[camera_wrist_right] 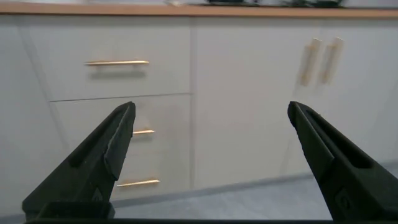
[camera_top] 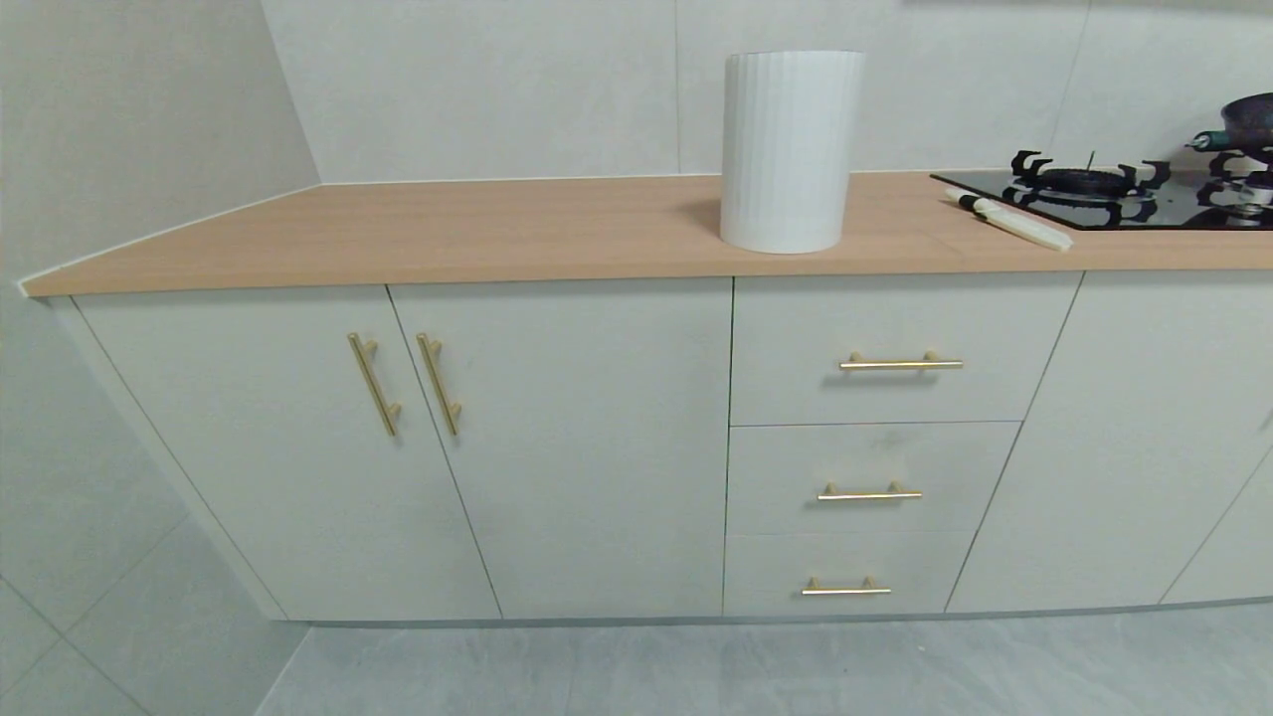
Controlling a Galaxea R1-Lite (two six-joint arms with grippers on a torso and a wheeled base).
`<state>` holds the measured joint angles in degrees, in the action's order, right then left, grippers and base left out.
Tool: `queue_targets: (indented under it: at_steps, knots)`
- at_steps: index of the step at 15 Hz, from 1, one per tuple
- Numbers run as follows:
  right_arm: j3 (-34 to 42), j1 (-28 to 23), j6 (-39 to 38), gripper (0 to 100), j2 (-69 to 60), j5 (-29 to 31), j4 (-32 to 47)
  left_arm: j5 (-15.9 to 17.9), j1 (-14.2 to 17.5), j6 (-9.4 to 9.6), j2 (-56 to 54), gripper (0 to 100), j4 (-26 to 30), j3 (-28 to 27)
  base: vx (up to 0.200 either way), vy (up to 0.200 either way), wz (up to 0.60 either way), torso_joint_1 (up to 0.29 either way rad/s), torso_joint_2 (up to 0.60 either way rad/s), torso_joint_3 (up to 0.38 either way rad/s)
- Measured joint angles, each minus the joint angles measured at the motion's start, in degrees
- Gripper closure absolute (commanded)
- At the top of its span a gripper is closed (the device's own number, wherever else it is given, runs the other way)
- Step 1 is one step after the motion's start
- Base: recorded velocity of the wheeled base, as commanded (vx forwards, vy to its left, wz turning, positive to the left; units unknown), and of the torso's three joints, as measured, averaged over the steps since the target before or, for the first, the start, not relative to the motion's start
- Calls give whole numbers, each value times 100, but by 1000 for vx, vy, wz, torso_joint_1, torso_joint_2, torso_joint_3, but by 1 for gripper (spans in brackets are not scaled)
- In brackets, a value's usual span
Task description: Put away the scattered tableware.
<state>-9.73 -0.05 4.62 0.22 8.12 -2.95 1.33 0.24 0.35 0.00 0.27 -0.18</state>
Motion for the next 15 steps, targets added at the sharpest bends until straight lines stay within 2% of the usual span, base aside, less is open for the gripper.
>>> queue_targets:
  at_steps: [2, 5, 7, 15]
  knots:
    - [623, -5, -9, 0, -22, -660, -145, 0, 0, -2, 0, 0, 0, 0, 0, 0, 0, 0, 0, 0]
    - [913, -5, -205, 0, -29, -909, 311, 0, 0, -2, 0, 0, 0, 0, 0, 0, 0, 0, 0, 0]
    - [952, -5, -402, 0, -32, -967, 288, 0, -2, 0, 0, 0, 0, 0, 0, 0, 0, 0, 0, 0]
    - [973, -5, -416, 0, -32, -945, 311, 0, 0, 11, 0, 0, 0, 0, 0, 0, 0, 0, 0, 0]
